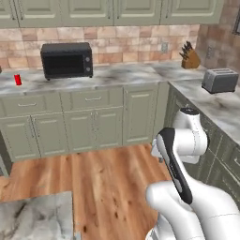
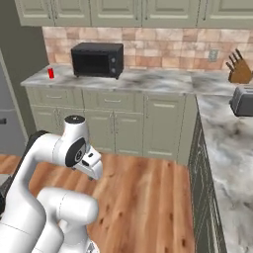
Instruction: Four empty soda cans are scattered around the kitchen. Gather all the cans and cluster them next to the stove for recycling.
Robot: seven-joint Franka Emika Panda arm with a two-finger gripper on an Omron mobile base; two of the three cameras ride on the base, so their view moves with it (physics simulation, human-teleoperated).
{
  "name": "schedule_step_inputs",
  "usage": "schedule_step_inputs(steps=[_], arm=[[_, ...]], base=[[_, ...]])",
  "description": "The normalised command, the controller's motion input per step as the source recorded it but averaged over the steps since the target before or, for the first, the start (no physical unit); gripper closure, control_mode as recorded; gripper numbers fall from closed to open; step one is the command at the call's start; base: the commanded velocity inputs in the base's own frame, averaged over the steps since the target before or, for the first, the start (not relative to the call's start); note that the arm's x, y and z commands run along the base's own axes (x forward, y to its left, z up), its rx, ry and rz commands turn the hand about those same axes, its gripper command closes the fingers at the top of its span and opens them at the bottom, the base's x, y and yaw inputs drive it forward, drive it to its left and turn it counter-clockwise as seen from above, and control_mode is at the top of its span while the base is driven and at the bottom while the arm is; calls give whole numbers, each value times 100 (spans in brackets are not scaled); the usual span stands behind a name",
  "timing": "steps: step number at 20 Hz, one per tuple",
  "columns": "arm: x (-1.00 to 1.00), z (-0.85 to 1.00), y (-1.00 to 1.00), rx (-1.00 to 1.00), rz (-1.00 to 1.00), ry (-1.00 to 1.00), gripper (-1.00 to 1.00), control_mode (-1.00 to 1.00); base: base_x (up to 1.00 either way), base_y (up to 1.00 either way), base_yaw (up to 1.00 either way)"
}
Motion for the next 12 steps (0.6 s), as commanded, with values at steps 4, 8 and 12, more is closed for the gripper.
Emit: schedule_step_inputs(steps=[4, 8, 12], arm=[[0, 0, 0, 0, 0, 0, -100, 100], [0, 0, 0, 0, 0, 0, -100, 100], [0, 0, 0, 0, 0, 0, -100, 100]], base=[[100, 0, 8], [100, 0, 7], [100, 0, 8]])
